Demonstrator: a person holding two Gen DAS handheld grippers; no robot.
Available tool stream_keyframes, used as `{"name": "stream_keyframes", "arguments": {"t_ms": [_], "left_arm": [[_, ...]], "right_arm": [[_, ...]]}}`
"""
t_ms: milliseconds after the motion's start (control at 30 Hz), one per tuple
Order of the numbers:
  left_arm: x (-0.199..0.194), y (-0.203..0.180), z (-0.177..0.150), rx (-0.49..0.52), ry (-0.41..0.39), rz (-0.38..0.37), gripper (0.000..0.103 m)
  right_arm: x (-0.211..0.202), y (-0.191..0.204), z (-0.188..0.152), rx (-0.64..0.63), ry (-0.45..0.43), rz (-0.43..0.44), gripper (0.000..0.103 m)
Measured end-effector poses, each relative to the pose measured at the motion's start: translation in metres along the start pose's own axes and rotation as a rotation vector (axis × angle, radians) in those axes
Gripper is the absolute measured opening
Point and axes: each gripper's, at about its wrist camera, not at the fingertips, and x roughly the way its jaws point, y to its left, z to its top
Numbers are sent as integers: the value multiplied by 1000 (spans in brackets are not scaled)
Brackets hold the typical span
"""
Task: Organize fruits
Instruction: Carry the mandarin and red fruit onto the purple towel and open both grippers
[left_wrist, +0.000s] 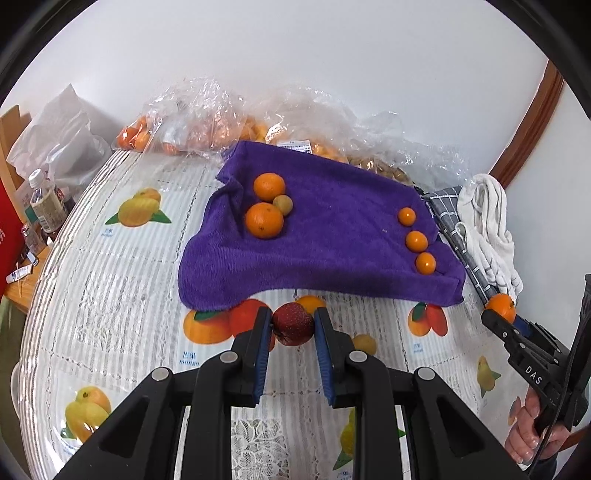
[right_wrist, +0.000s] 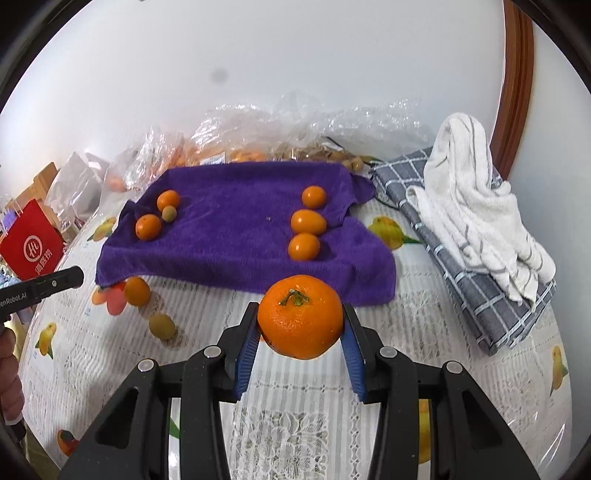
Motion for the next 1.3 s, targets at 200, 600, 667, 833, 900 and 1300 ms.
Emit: {"name": "stream_keyframes", "arguments": {"t_ms": [200,600,667,833,900,1300], "left_arm": [[4,8,10,-1,-6,11,23],[19,44,43,-48,-14,38,23],[22,50,47,-57,-13,46,23],[33,57,53,-75,1,38,23],[39,56,56,-75,8,34,23],[64,41,62,-58,35,-4,23]], "right_arm": [[8,-1,15,7,-4,0,42],[72,20,58,-15,23,60,42],[92,27,64,-16,47,85,42],[130,40,70,-22,106,113,42],[137,44,70,-26,118,120,42],[156,46,64,-51,163,108,43]]}}
